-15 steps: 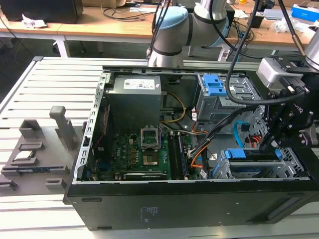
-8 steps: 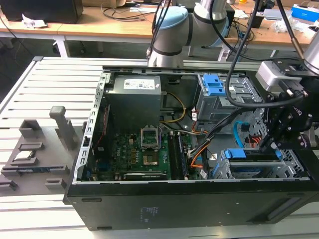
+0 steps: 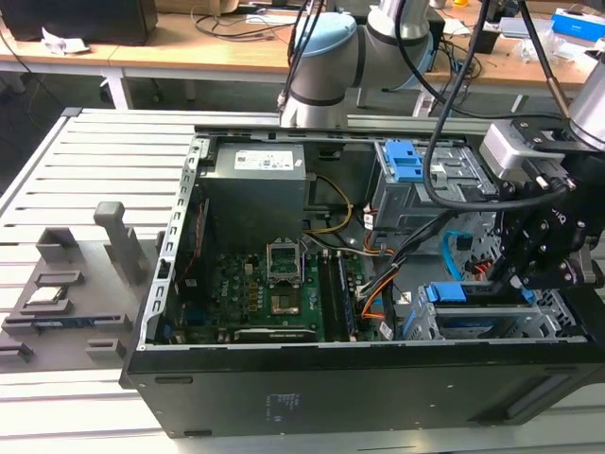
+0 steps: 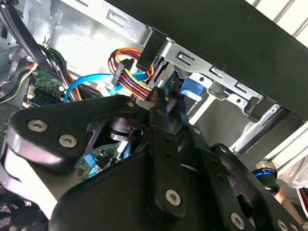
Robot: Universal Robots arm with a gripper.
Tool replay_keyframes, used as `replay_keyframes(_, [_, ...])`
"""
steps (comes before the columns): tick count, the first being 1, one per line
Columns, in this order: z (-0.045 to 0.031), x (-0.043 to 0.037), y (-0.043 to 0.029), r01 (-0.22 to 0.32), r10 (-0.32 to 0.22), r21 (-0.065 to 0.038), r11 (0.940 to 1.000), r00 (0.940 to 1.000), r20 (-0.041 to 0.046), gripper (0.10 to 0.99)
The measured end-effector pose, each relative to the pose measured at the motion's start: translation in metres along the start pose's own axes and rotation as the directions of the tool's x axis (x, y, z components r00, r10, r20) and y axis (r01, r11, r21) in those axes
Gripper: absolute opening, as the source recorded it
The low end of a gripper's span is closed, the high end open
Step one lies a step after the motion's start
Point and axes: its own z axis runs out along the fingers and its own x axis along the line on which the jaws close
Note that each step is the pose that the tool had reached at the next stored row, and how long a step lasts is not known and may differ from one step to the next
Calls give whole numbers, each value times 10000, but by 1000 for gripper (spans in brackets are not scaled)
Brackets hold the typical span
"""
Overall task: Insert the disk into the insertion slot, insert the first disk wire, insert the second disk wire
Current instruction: 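Insert the first disk wire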
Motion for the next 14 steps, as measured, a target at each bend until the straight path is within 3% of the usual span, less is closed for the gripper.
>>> replay_keyframes(1, [-4, -1, 0, 1, -1, 0, 10000, 10000, -5, 243])
replay_keyframes(3, [-43, 0, 2, 1, -1, 0, 10000, 10000, -10, 243])
replay_keyframes(6, [-176, -3, 7, 1, -1, 1, 10000, 10000, -15, 243])
replay_keyframes(7, [-272, -16, 12, 1, -1, 1, 10000, 10000, -16, 243])
replay_keyframes(9, [-394, -26, 17, 1, -1, 1, 10000, 10000, -15, 227])
replay_keyframes(10, [-539, -26, 23, 1, -1, 1, 10000, 10000, -17, 106])
replay_keyframes(11, [-616, -24, 26, 1, -1, 1, 10000, 10000, -16, 106])
replay_keyframes(14, [-625, -24, 26, 1, -1, 0, 10000, 10000, -15, 106])
